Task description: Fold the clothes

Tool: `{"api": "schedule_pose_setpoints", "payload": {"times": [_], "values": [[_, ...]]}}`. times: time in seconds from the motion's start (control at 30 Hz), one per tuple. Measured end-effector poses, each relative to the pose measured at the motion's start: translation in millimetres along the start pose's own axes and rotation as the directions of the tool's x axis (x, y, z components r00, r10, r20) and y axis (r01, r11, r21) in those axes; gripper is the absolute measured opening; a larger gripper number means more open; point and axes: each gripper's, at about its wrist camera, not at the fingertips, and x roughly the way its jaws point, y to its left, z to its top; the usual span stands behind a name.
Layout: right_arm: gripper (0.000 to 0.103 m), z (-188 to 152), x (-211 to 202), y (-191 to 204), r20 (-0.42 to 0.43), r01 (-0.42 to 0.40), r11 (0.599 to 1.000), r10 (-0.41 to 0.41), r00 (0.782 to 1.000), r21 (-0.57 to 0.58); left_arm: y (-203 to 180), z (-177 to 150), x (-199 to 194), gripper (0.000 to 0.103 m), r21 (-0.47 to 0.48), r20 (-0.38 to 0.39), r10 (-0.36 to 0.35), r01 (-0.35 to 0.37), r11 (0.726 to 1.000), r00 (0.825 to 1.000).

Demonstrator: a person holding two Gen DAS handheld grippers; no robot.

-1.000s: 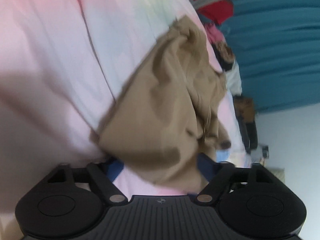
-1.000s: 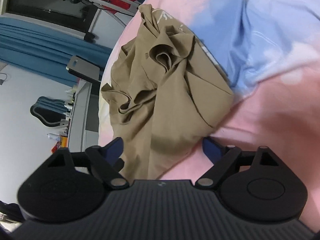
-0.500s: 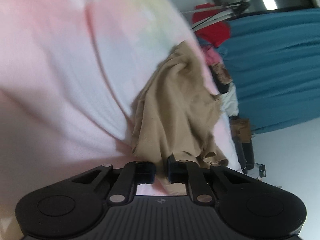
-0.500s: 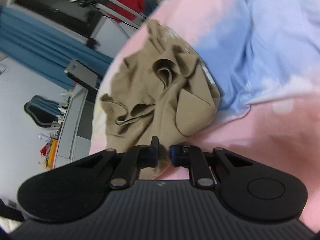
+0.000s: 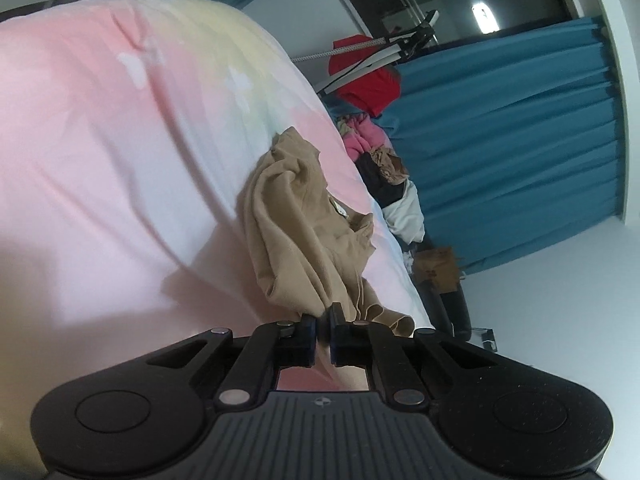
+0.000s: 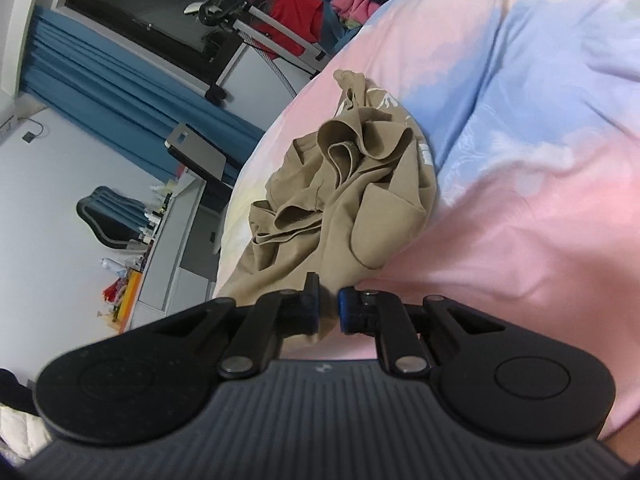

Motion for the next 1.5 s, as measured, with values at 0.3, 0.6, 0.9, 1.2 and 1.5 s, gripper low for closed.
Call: {"api": "schedule_pose_setpoints", "payload": {"times": [0.3, 0.6, 0.9, 1.2, 1.5], "values": [[0.011, -36.4, -84.8, 26.8, 0.061, -0.063, 0.997, 0.065, 0.996, -0.037, -17.9, -44.5, -90.9, 0.005, -0.019, 0.051, -0.123, 0.124, 0.992, 0.991], [0.011, -11.0, -88.5, 50.4, 0.100, -0.053, 0.999, 0.052, 0.994, 0.010, -50.5, -21.4, -77.2, 0.005, -0.034, 0.096, -0.111, 0.115, 0.993, 0.989], [0.011, 60.5, 18.7, 58.2, 0.081, 0.074, 0.997, -0.076, 0.994, 0.026, -86.0, 51.0, 35.3, 0.006, 0.164, 0.120, 0.086, -0.105, 0.981, 0.989], [0.012, 82.5, 124.0, 6.1, 0.027, 0.116, 0.992, -0.114, 0.993, -0.049, -33.7, 72.0, 145.5, 0.006, 0.304, 0.145, 0.208, -0.244, 0.921, 0.967], [0.012, 83.6, 152.8, -6.8, -0.004, 0.147, 0.984, -0.148, 0.989, -0.104, -18.7, 78.3, 172.4, 0.007, 0.345, 0.127, 0.235, -0.265, 0.900, 0.964]]}}
